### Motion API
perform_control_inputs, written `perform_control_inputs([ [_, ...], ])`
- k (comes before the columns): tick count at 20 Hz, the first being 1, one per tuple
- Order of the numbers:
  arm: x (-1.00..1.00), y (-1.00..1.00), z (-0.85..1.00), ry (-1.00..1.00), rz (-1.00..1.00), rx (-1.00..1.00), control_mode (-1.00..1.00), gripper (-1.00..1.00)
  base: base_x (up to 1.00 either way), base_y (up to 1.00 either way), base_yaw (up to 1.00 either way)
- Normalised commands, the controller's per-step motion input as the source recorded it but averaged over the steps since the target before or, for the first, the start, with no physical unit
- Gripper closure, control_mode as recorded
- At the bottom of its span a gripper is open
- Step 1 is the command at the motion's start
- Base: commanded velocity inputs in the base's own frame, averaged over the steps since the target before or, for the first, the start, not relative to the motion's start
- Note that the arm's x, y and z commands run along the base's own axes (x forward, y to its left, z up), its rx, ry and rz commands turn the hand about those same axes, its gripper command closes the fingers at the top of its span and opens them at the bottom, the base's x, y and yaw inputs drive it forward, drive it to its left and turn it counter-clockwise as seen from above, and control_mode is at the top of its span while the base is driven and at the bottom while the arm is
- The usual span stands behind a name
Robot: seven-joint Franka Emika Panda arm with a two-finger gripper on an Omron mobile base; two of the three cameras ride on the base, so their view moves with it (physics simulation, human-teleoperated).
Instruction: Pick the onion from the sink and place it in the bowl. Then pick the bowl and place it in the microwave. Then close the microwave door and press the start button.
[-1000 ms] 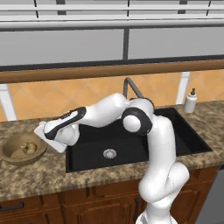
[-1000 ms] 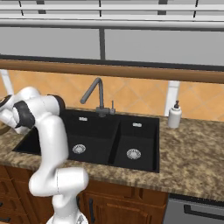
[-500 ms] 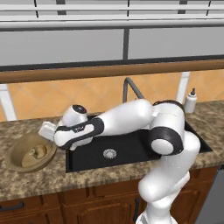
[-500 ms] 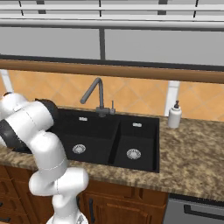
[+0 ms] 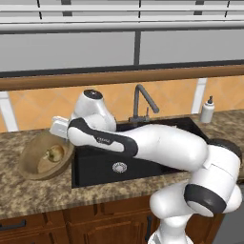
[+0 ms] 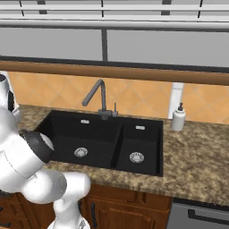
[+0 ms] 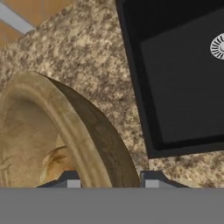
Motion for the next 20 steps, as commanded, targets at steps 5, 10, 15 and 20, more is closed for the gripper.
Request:
perform_control_inputs([
  [5,-0.41,-0.71,0.58,-0.05,-0.07,0.0,-1.0,1.0,0.0,0.0,0.0],
  [10,-0.41,-0.8,0.42,-0.12,-0.18,0.0,-1.0,1.0,0.0,0.0,0.0],
  [15,-0.27,-0.71,0.43,-0.06,-0.23,0.0,-1.0,1.0,0.0,0.0,0.0],
  [20,-0.25,-0.37,0.25,0.0,-0.16,-0.01,-1.0,1.0,0.0,0.0,0.0],
])
